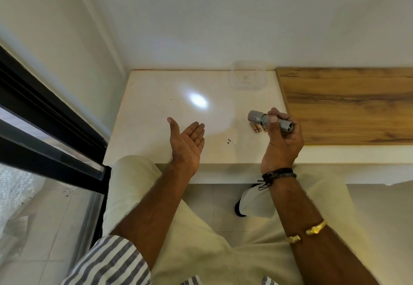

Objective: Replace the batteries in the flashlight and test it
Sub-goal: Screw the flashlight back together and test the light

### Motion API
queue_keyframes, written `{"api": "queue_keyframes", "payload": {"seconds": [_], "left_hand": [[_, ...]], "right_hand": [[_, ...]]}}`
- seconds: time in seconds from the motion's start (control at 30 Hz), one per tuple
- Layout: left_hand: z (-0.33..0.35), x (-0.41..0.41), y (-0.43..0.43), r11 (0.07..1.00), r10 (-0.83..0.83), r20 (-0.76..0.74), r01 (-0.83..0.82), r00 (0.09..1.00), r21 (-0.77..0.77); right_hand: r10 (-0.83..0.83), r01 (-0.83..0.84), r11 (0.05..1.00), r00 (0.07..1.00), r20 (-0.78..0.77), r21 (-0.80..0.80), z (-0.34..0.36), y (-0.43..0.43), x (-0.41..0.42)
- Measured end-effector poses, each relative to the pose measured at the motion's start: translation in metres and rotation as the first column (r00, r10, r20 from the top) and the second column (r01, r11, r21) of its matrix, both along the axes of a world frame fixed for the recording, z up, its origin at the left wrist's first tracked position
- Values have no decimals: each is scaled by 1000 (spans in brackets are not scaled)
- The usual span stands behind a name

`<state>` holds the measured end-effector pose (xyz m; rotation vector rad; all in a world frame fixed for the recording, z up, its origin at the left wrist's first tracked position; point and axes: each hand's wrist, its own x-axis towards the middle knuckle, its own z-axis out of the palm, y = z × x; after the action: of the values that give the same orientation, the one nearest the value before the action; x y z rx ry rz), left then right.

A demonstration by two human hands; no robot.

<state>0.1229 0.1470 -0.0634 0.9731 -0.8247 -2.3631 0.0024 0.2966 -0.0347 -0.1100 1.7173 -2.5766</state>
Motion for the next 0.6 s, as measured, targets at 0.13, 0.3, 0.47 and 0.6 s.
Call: {"api": "queue_keyframes", "payload": {"seconds": [0.13,0.3,0.47,0.6], "left_hand": [[1,0,0,998,-54,-39,55,998,26],[3,-1,2,986,-120,-122,133,985,102],[3,1,3,974,-173,-158,193,972,116],[3,1,4,972,-191,-151,208,970,108]], "right_hand": [[152,-97,963,965,213,-251,-1,2,-3],[333,-101,852,862,382,-514,-4,5,-8],[437,-70,741,806,400,-668,-3,5,-9],[519,-62,664,755,400,-745,-2,12,-8]]}}
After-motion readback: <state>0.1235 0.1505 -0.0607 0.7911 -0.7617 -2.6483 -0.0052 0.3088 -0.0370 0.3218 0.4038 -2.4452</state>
